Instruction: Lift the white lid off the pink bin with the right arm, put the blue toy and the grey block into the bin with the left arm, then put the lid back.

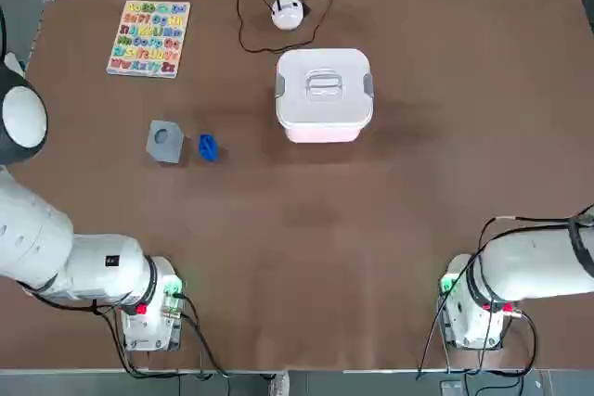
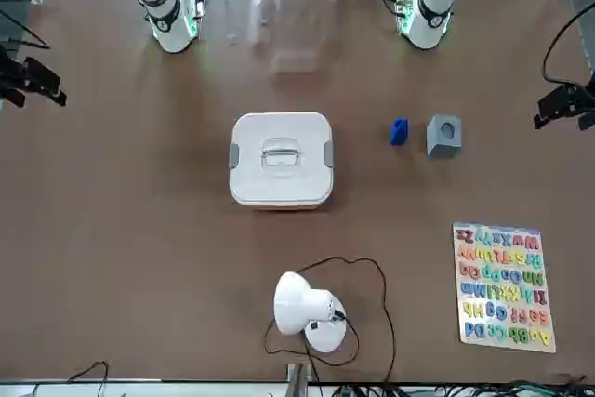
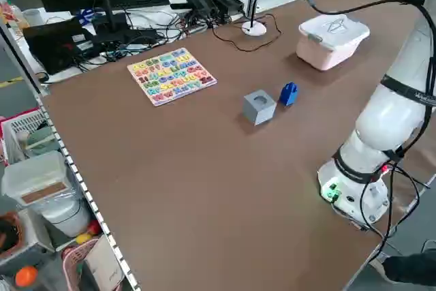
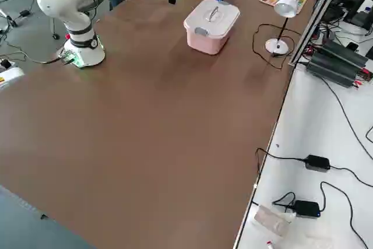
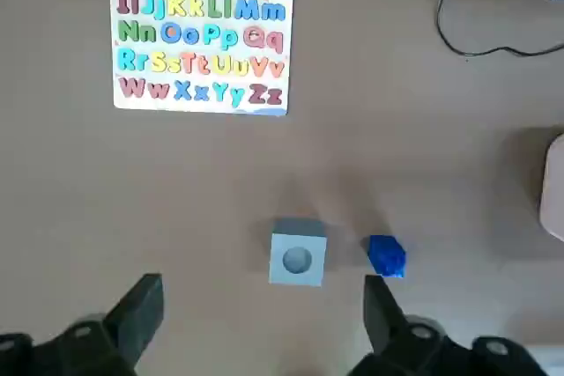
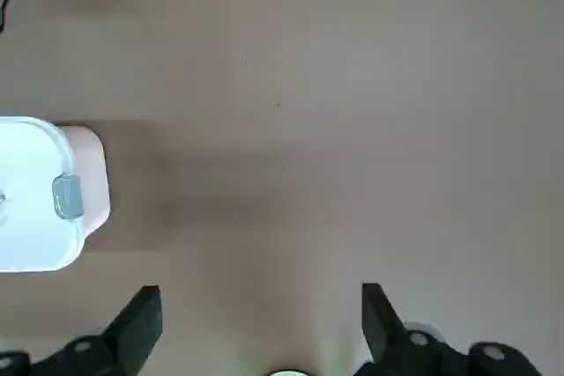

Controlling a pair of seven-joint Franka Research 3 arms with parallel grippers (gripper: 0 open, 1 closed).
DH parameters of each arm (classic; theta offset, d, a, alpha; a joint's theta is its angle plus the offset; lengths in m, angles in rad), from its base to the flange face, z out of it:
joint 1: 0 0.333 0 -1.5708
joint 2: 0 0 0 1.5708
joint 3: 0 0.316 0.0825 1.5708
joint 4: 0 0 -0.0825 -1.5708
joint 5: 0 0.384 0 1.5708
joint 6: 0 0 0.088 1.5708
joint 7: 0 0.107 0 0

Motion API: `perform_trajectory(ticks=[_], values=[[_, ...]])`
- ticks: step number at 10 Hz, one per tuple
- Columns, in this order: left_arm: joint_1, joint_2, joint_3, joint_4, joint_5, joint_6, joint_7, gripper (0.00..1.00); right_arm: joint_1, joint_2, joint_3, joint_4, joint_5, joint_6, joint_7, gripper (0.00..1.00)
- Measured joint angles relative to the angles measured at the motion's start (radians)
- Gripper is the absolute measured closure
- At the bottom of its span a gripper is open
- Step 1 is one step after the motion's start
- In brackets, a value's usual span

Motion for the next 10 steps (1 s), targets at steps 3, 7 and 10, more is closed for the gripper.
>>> perform_trajectory(ticks=[3,7,10], values=[[0.001,0.0,0.0,0.0,0.0,0.0,0.001,0.0,0.0,0.0,0.0,0.0,0.0,0.0,0.0,0.0],[-0.001,0.002,-0.017,-0.015,0.0,0.0,0.005,0.0,0.046,0.015,0.019,-0.003,0.001,0.003,0.339,0.0],[-0.002,0.006,-0.065,-0.07,0.0,0.038,-0.042,0.0,0.165,0.056,0.027,-0.005,0.018,0.03,0.719,0.0]])
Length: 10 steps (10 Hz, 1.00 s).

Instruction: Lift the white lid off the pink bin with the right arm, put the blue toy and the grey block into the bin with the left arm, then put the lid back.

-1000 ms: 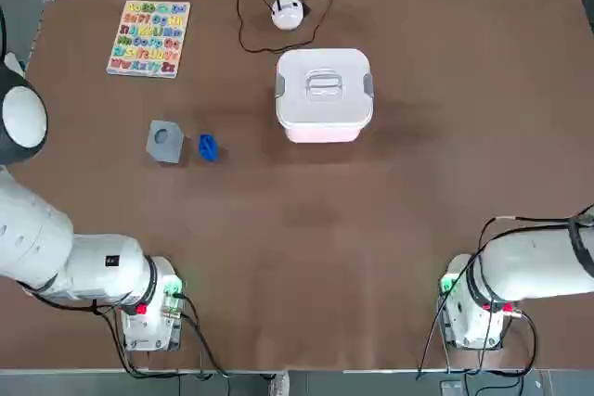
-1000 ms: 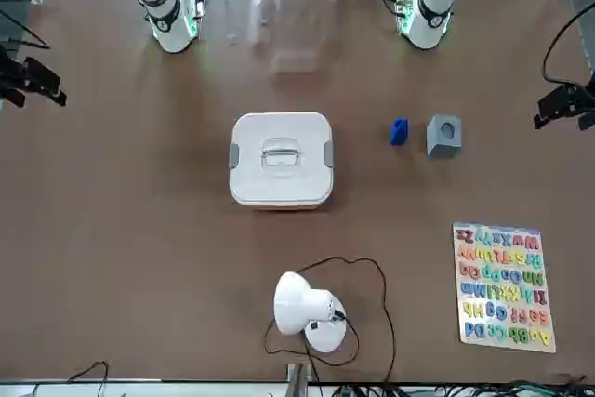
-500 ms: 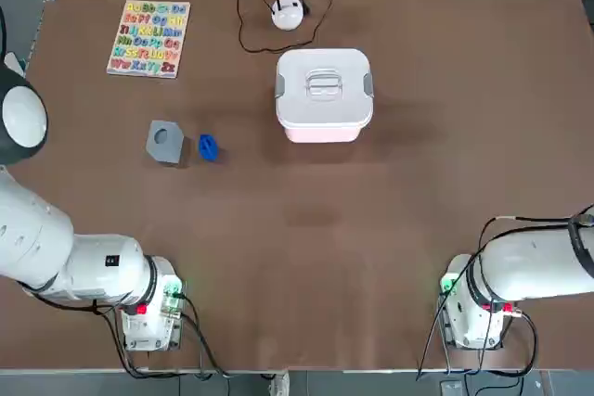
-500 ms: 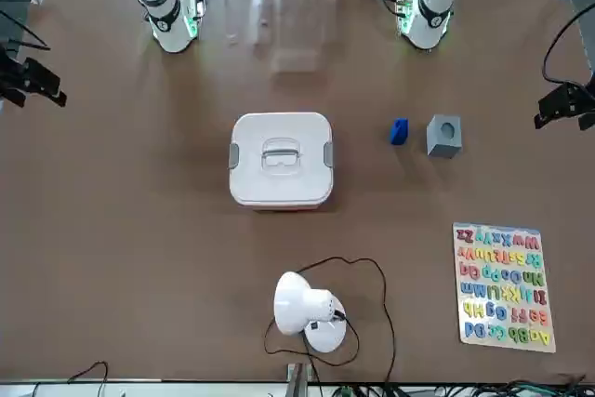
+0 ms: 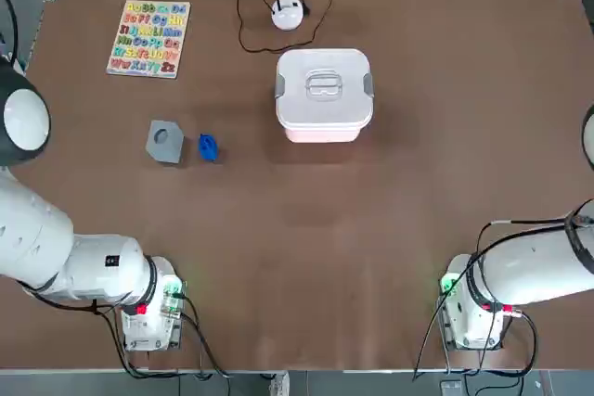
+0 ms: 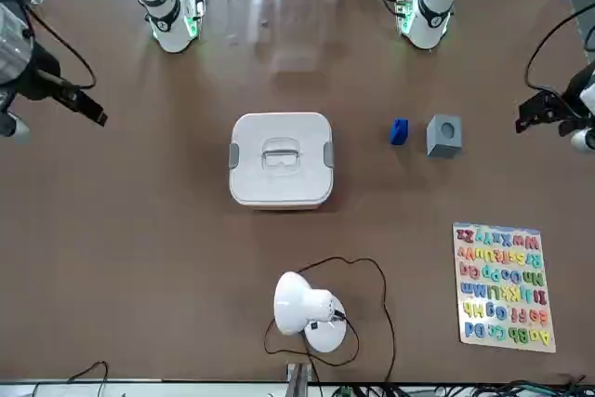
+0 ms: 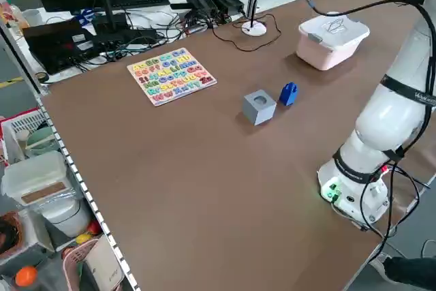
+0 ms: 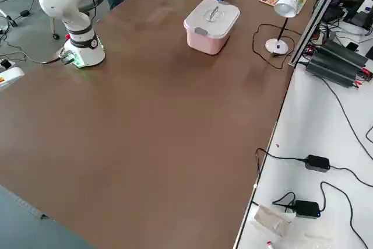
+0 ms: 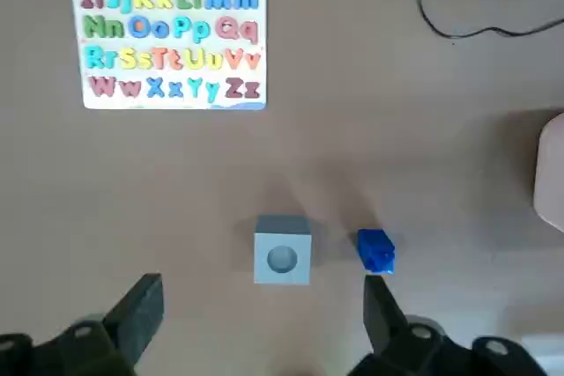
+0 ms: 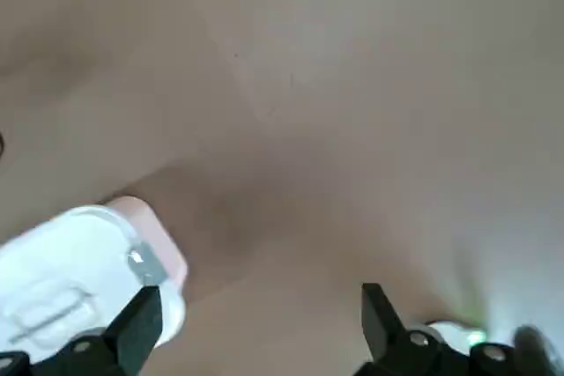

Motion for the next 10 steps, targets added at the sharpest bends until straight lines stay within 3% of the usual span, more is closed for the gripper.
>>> perform_trajectory(ticks=[4,7,10], values=[[-0.002,-0.019,-0.096,-0.199,0.0,0.139,-0.157,0.0,0.175,0.149,0.004,-0.009,0.059,0.197,0.683,0.0],[-0.002,-0.089,-0.172,-0.465,0.0,0.327,-0.243,0.0,0.245,0.202,0.004,-0.016,0.066,0.274,0.999,0.0],[-0.002,-0.116,-0.232,-0.633,0.0,0.379,-0.286,0.0,0.335,0.276,0.004,-0.038,0.071,0.351,1.232,0.0]])
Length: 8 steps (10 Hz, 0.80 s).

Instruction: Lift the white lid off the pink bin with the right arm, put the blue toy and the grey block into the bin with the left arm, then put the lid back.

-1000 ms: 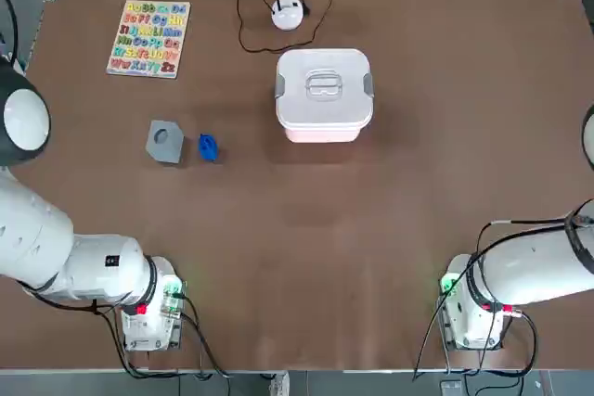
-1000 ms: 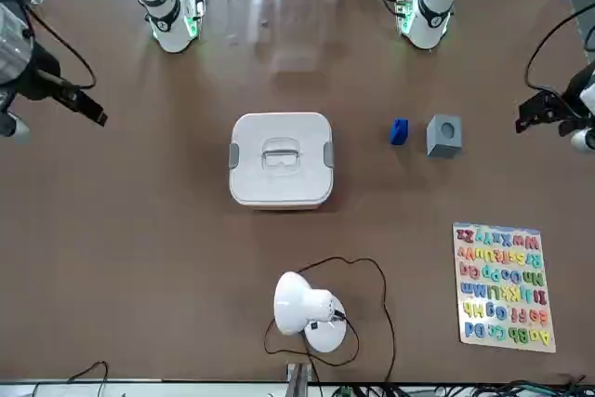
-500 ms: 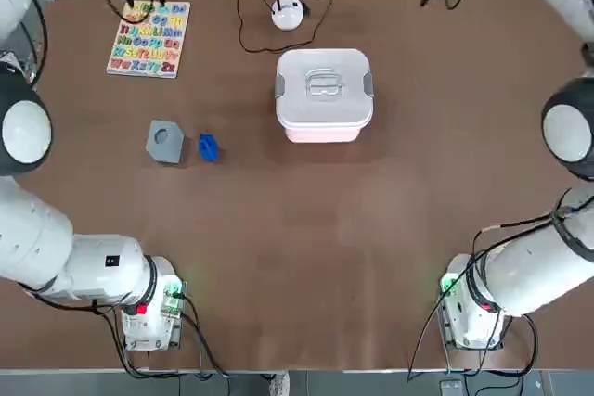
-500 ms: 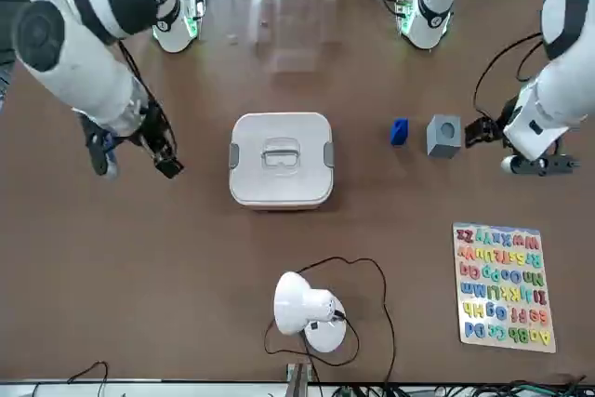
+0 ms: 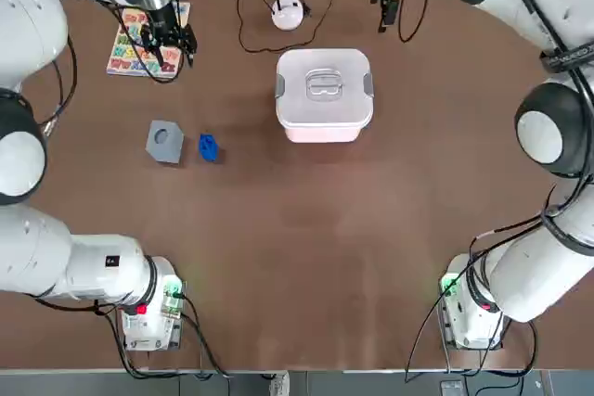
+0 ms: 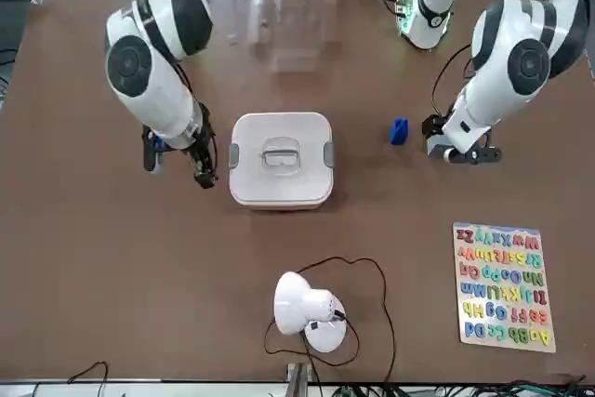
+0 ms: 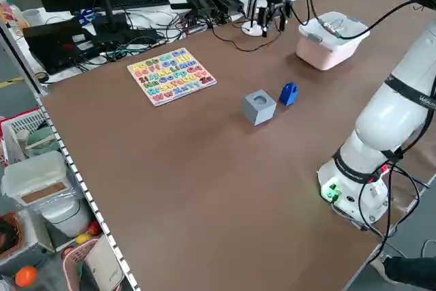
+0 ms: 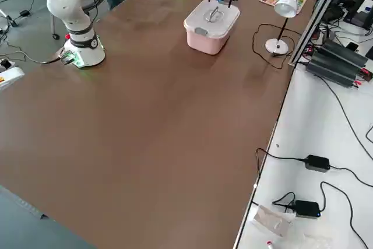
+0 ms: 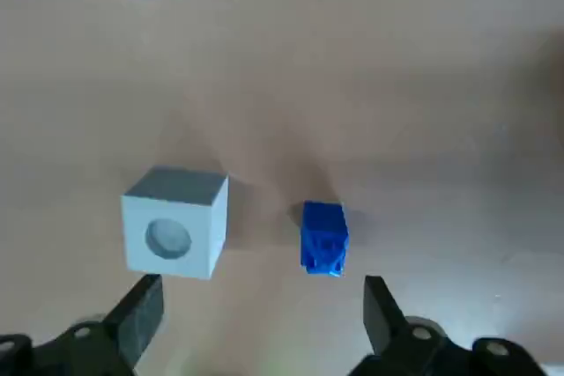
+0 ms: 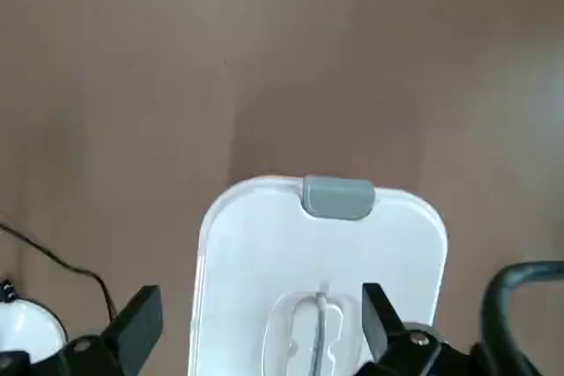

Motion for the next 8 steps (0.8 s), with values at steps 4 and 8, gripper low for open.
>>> perform_trajectory(ticks=[4,8], values=[[-0.001,0.001,-0.076,-0.272,0.0,0.327,-0.063,0.0,0.105,0.09,0.001,-0.001,0.01,0.076,0.189,0.0],[0.0,0.02,-0.098,-0.374,0.0,0.458,-0.083,0.0,0.172,0.163,0.0,-0.004,0.023,0.159,0.269,0.02]])
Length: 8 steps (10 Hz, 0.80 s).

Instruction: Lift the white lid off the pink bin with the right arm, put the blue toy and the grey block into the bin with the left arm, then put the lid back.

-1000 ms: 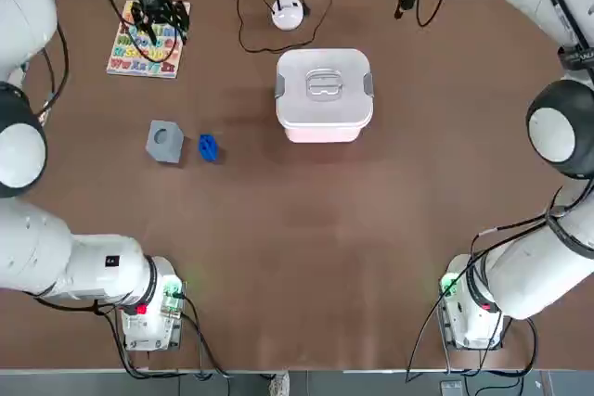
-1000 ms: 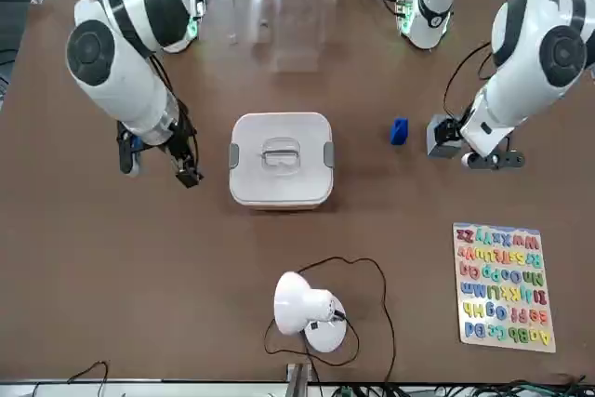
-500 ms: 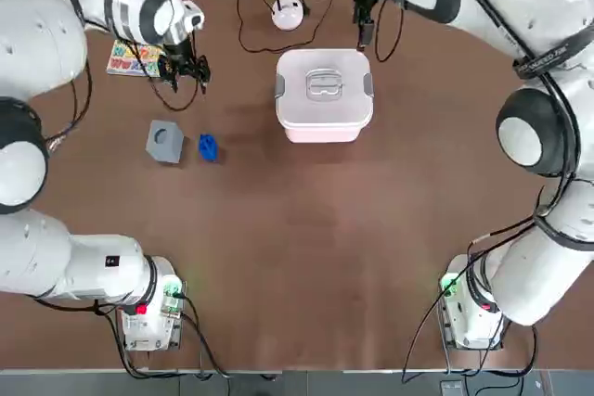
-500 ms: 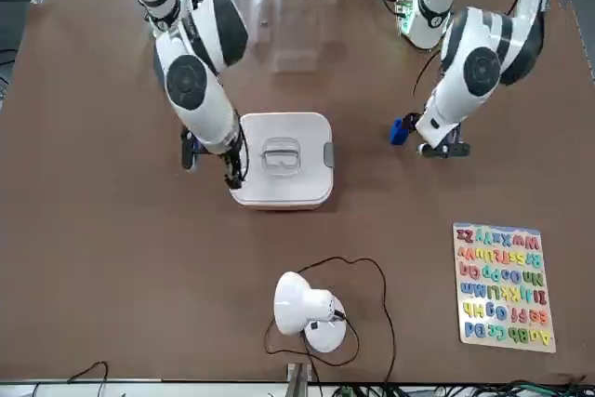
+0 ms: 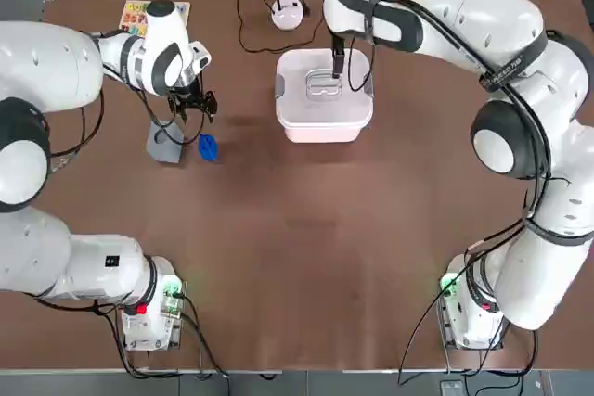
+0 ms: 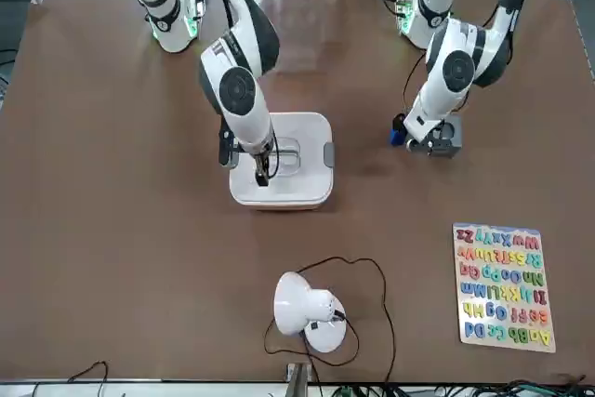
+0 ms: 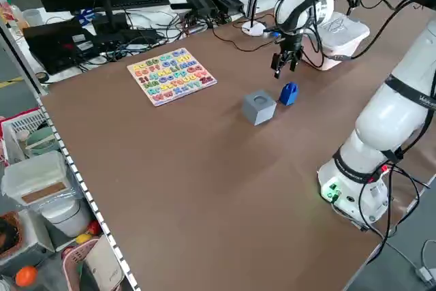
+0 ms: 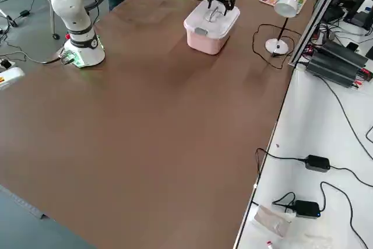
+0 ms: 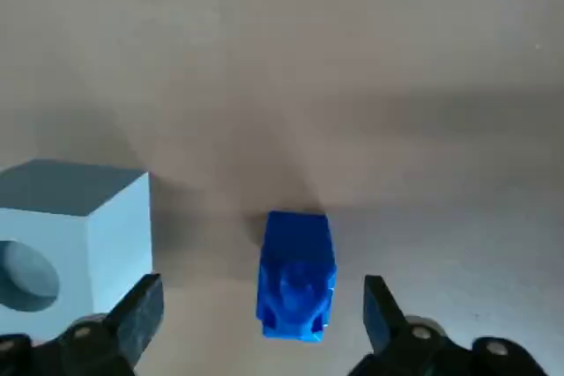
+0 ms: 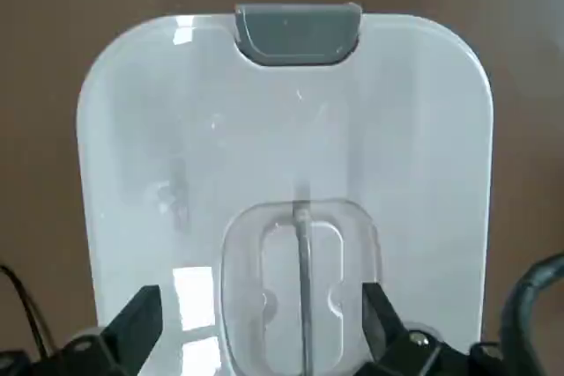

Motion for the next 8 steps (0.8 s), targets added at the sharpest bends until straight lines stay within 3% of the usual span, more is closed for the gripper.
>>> perform_trajectory(ticks=[4,5,8], values=[[-0.004,0.07,-0.04,-0.001,0.0,0.061,-0.03,0.0,0.043,0.003,0.0,-0.032,0.003,0.047,0.005,0.14],[-0.004,0.082,-0.041,-0.001,0.0,0.064,-0.03,0.0,0.045,0.003,0.0,-0.034,0.003,0.048,0.005,0.23],[-0.008,0.104,-0.044,-0.005,0.006,0.064,-0.043,0.02,0.052,0.003,0.0,-0.036,0.02,0.051,0.005,0.71]])
